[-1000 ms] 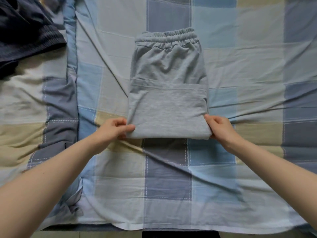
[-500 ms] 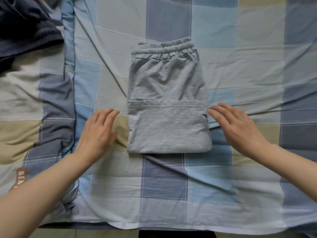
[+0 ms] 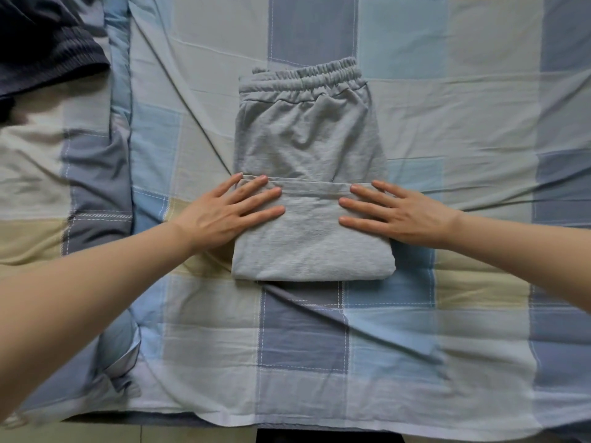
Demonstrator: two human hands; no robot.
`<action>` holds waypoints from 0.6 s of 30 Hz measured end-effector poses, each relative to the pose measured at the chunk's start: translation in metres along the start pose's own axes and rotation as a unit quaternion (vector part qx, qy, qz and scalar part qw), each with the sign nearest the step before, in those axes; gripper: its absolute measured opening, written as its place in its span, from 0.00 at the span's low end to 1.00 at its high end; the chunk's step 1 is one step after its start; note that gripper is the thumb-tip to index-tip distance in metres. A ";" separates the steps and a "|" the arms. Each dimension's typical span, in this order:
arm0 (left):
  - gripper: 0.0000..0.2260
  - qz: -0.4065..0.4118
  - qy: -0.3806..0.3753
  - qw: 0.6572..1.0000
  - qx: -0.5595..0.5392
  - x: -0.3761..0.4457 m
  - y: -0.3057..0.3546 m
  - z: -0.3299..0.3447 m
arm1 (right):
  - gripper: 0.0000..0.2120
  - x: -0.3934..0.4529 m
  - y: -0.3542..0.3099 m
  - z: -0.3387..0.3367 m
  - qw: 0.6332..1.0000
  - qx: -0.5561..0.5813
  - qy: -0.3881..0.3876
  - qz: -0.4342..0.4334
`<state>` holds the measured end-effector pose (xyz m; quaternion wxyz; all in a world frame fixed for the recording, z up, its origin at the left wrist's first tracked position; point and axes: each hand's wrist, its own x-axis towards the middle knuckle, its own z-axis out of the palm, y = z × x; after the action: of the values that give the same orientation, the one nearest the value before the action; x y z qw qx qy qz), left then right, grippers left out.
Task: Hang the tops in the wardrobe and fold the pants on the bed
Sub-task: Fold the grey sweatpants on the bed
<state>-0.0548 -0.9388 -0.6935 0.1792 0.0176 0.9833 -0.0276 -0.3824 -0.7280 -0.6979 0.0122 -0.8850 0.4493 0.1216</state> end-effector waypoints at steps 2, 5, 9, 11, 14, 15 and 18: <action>0.26 0.002 -0.007 1.000 0.008 0.000 0.001 0.003 | 0.27 0.003 0.004 -0.001 1.000 0.005 -0.002 -0.009; 0.28 -0.003 -0.017 1.000 0.009 0.002 0.002 0.007 | 0.26 0.008 0.007 -0.004 1.000 0.023 -0.014 -0.007; 0.33 -0.011 -0.063 0.998 -0.008 -0.004 0.011 0.001 | 0.28 0.004 0.003 -0.014 0.996 0.060 -0.058 0.008; 0.38 0.010 -0.093 0.995 -0.031 -0.011 0.018 -0.006 | 0.27 -0.003 -0.003 -0.023 0.992 0.088 -0.086 -0.005; 0.45 0.050 -0.157 0.975 -0.146 -0.022 0.040 -0.030 | 0.28 -0.018 -0.024 -0.037 0.975 0.188 -0.117 -0.033; 0.44 0.058 -0.183 0.956 -0.224 -0.027 0.048 -0.039 | 0.27 -0.026 -0.033 -0.043 0.956 0.264 -0.130 -0.023; 0.22 0.038 -0.136 0.839 -0.526 -0.046 0.070 -0.057 | 0.21 -0.047 -0.060 -0.065 0.838 0.528 -0.118 0.069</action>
<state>-0.0284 -0.8667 -0.6272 0.2943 -0.0460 0.8141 0.4985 -0.3473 -0.6636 -0.6293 0.5218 -0.6899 0.5008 -0.0299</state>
